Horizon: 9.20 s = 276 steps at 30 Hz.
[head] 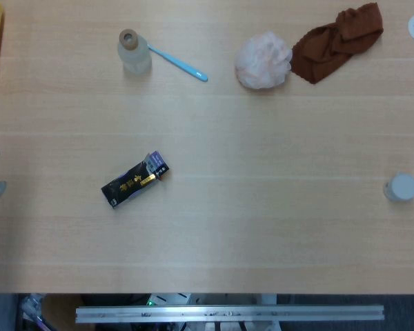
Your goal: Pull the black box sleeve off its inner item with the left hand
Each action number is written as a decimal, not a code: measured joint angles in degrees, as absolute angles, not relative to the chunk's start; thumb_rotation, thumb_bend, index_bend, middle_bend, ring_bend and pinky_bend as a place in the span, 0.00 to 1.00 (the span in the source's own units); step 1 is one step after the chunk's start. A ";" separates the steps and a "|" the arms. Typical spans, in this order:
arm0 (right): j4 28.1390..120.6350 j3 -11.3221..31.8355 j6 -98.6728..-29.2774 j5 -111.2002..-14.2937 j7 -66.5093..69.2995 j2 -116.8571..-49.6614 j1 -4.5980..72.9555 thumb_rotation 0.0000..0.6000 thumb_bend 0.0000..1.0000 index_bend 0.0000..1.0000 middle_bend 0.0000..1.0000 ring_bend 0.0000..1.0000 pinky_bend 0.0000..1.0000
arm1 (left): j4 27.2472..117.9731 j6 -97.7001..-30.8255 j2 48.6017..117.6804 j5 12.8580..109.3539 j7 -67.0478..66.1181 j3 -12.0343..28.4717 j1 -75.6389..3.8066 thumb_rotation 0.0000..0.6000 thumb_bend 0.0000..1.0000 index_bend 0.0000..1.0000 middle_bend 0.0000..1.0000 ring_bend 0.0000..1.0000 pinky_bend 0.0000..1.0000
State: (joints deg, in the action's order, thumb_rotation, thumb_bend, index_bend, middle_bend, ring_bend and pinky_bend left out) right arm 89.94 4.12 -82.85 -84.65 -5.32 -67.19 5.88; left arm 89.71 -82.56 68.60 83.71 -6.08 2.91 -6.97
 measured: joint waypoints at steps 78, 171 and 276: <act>80.42 8.42 -82.01 -82.40 8.02 -68.12 9.62 1.00 0.24 0.47 0.38 0.25 0.29 | 88.33 -76.48 89.77 81.08 -26.34 -1.07 -7.89 0.90 0.11 0.35 0.32 0.26 0.35; 78.78 7.16 -80.46 -81.74 8.39 -69.41 9.33 1.00 0.24 0.47 0.38 0.25 0.29 | 76.90 -72.55 96.92 78.37 -22.05 2.16 -13.11 1.00 0.10 0.34 0.31 0.26 0.34; 77.98 7.05 -79.71 -81.50 8.98 -70.18 9.25 1.00 0.24 0.47 0.38 0.25 0.29 | 87.84 -76.01 92.65 75.55 -33.00 2.12 -15.71 1.00 0.10 0.57 0.28 0.26 0.34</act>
